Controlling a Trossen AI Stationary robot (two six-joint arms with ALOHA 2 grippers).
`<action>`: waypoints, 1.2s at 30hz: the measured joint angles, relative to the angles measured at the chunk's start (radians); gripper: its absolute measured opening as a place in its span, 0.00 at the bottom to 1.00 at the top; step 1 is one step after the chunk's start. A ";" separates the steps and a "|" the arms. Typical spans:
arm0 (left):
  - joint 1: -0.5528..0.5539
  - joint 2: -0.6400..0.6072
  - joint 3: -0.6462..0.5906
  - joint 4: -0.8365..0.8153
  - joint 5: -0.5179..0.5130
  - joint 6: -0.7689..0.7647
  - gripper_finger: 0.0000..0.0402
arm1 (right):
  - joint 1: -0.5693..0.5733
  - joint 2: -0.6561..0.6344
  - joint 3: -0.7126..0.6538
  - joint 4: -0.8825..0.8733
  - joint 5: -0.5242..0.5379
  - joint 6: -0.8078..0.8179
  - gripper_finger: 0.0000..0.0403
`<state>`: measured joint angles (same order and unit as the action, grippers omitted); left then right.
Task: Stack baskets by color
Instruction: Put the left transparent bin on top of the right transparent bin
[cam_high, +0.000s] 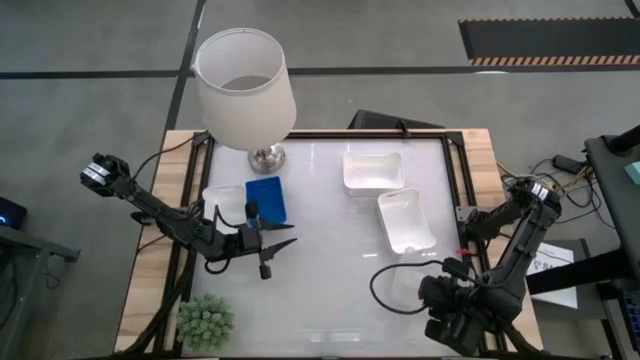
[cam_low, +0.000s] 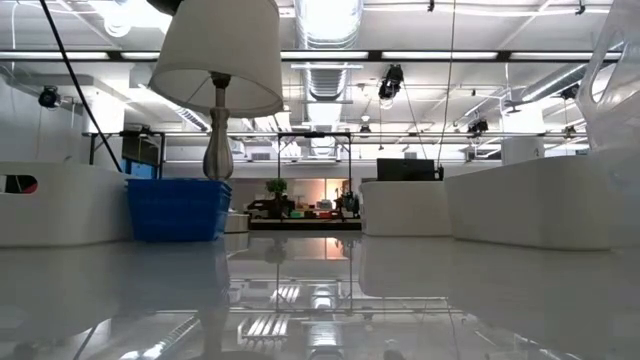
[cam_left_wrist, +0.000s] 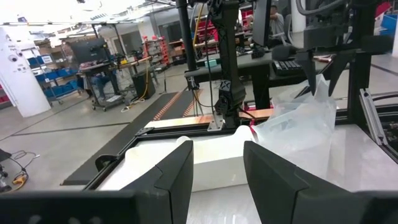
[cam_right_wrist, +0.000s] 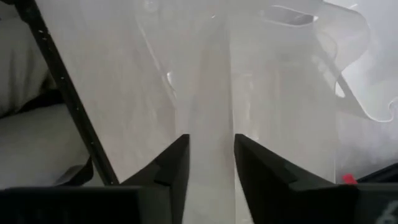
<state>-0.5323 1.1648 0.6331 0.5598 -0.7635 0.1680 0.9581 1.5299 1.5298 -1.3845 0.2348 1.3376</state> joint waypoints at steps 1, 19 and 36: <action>0.000 0.000 0.000 0.000 0.000 0.000 0.31 | 0.000 0.001 -0.004 0.003 0.000 0.000 0.26; 0.000 0.000 -0.001 0.000 0.000 -0.003 0.31 | 0.000 0.007 -0.085 0.036 0.079 0.007 0.21; 0.000 0.000 -0.001 0.000 0.000 -0.004 0.31 | -0.001 0.014 -0.226 0.169 0.045 -0.001 0.12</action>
<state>-0.5323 1.1648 0.6323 0.5598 -0.7635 0.1642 0.9573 1.5440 1.3033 -1.2159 0.2803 1.3369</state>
